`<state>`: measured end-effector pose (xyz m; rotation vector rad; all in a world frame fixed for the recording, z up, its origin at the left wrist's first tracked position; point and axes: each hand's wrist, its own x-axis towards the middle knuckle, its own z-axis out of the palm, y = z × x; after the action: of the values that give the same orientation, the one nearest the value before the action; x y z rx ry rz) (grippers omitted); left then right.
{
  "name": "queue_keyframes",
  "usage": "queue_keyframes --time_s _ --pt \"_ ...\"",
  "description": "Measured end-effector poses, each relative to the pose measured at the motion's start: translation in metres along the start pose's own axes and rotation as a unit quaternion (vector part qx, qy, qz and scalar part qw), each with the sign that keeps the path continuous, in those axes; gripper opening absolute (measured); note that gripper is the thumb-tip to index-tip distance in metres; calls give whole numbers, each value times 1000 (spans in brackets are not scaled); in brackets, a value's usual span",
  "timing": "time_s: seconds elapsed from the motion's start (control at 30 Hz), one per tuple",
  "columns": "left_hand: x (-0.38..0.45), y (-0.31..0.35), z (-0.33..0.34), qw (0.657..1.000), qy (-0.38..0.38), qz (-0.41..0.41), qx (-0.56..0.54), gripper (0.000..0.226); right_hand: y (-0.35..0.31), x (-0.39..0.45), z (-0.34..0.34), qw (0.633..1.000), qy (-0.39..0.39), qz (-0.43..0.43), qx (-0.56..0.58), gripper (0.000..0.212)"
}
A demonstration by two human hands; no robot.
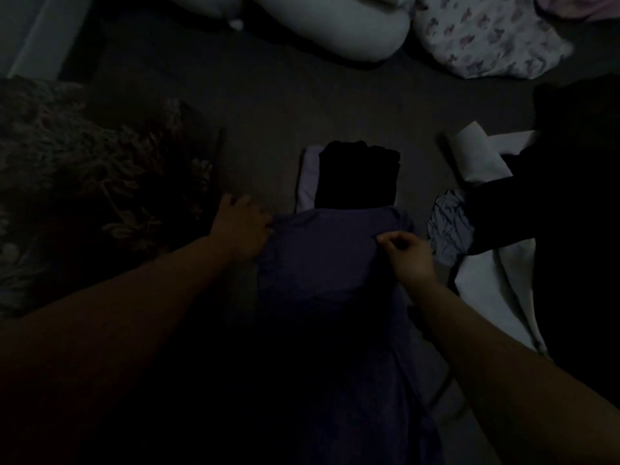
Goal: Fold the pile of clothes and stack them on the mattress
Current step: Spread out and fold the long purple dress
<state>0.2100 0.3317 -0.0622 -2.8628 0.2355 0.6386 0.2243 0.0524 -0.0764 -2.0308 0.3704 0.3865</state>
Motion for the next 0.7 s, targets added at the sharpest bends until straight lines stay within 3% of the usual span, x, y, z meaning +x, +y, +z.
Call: queue_keyframes --time_s 0.13,0.23,0.3,0.33,0.43,0.6,0.7 --pt "-4 18 6 981 49 -133 -130 42 13 -1 7 998 62 -3 -27 20" --pt "-33 50 14 890 102 -281 -344 53 30 -25 -4 995 99 17 -25 39" --pt "-65 83 28 836 112 -333 -422 54 50 -53 -17 995 93 36 -29 41" --pt "-84 101 37 831 94 -341 -429 55 61 -70 -24 996 71 50 -35 40" --pt "-136 151 63 860 23 -305 -409 67 95 -122 -43 988 -3 84 -130 47" --pt "-186 185 73 864 -49 -322 -383 86 132 -183 -61 956 -72 173 -225 97" --pt "-213 192 78 883 -87 -335 -319 85 144 -208 -61 946 -90 217 -225 78"
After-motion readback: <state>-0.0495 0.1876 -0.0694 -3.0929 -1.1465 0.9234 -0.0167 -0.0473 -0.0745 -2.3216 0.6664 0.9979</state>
